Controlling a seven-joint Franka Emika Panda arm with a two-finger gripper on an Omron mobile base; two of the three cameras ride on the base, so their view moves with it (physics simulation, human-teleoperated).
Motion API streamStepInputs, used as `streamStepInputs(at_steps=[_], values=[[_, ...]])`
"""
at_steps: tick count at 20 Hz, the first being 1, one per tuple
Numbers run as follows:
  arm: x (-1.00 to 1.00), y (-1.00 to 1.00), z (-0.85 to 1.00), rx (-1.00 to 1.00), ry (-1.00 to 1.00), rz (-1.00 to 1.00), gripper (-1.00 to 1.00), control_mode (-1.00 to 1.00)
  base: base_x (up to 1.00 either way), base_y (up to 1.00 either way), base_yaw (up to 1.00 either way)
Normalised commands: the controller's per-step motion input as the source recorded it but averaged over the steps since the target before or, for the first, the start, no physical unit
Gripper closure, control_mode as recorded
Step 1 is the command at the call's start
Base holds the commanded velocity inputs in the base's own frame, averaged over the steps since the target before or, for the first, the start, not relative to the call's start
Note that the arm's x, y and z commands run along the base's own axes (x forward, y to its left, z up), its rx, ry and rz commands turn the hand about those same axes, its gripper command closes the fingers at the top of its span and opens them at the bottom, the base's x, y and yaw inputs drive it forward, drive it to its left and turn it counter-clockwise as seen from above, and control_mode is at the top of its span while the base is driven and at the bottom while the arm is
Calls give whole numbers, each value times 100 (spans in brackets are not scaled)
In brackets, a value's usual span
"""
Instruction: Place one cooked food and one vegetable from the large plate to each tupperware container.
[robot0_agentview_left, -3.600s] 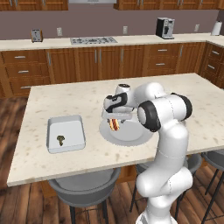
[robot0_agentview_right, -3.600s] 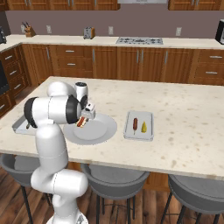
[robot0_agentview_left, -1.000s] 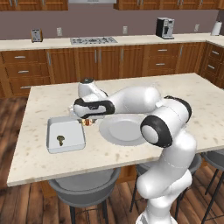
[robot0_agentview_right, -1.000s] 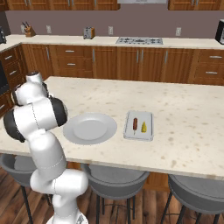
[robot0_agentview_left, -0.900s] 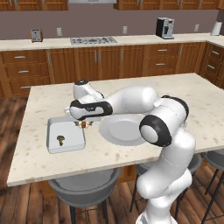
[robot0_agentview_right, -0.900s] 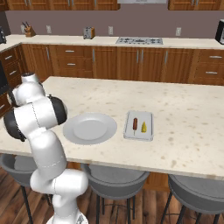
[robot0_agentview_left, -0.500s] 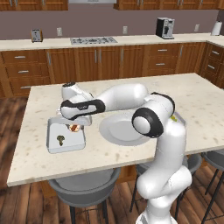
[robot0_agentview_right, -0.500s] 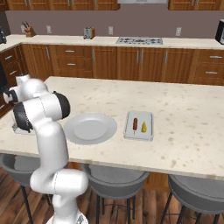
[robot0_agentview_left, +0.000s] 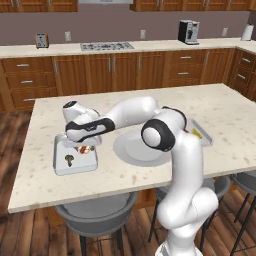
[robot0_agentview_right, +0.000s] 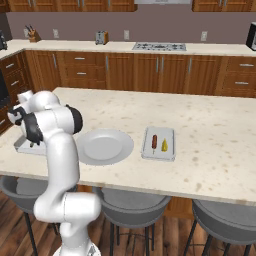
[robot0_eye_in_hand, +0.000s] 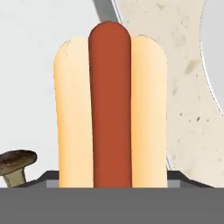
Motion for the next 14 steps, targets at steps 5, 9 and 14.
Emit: streamStepInputs(at_steps=[5,9,14], values=[[30,17,-4,-9,2,8,100,-100,0,0,0],[9,3,-29,-11,0,5,100,-100,0,0,0],[0,0,-32,-10,0,1,100,-100,0,0,0]])
